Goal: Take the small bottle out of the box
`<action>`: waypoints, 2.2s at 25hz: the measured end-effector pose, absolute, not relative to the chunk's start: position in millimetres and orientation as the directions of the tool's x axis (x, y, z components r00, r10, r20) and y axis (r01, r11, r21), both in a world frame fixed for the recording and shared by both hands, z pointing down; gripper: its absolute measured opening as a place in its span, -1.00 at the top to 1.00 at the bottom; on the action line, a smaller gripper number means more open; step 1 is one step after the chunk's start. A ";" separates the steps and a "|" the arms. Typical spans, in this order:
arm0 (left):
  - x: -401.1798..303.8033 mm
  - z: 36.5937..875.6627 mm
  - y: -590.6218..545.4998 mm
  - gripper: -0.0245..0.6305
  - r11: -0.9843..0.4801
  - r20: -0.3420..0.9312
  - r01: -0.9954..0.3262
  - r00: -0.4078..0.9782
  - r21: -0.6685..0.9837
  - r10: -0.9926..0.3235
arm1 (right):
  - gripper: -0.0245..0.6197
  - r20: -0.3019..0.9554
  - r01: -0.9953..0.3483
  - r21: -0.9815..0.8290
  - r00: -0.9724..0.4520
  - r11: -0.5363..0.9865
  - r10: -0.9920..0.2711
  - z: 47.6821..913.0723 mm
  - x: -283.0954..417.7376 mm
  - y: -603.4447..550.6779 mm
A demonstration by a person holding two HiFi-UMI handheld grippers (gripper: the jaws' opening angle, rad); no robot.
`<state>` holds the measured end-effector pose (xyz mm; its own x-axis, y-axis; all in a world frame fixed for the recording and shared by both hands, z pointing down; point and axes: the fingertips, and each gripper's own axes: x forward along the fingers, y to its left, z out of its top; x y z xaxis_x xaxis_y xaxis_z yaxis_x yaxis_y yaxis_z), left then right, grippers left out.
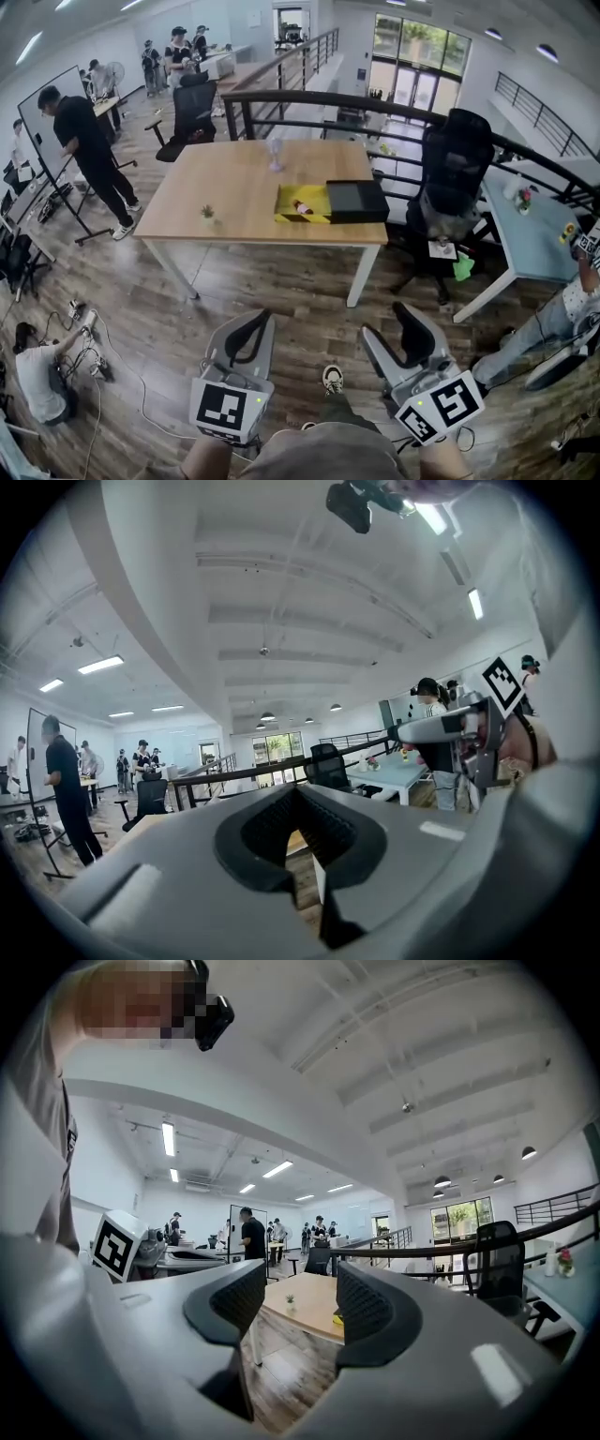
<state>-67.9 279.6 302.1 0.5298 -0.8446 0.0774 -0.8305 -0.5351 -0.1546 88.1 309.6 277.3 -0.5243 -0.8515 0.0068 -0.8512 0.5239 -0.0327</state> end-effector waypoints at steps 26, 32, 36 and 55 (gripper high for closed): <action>-13.8 337.2 32.3 0.93 -0.435 0.216 -0.876 0.393 -0.207 -0.894 | 0.24 0.166 -0.748 -0.138 -0.664 0.649 -0.729 346.9 133.2 40.2; -10.0 346.3 -3.4 0.93 -0.401 0.236 -0.891 0.352 -0.213 -0.906 | 0.24 0.225 -0.744 -0.131 -0.667 0.656 -0.711 367.1 143.5 -9.4; -12.2 356.3 -14.4 0.93 -0.391 0.258 -0.898 0.336 -0.204 -0.906 | 0.24 0.261 -0.728 -0.145 -0.682 0.670 -0.684 381.4 138.5 -25.0; -48.0 415.4 -146.7 0.93 -0.428 0.350 -0.890 0.354 -0.161 -0.867 | 0.24 0.445 -0.740 -0.216 -0.656 0.637 -0.610 473.5 101.9 -154.9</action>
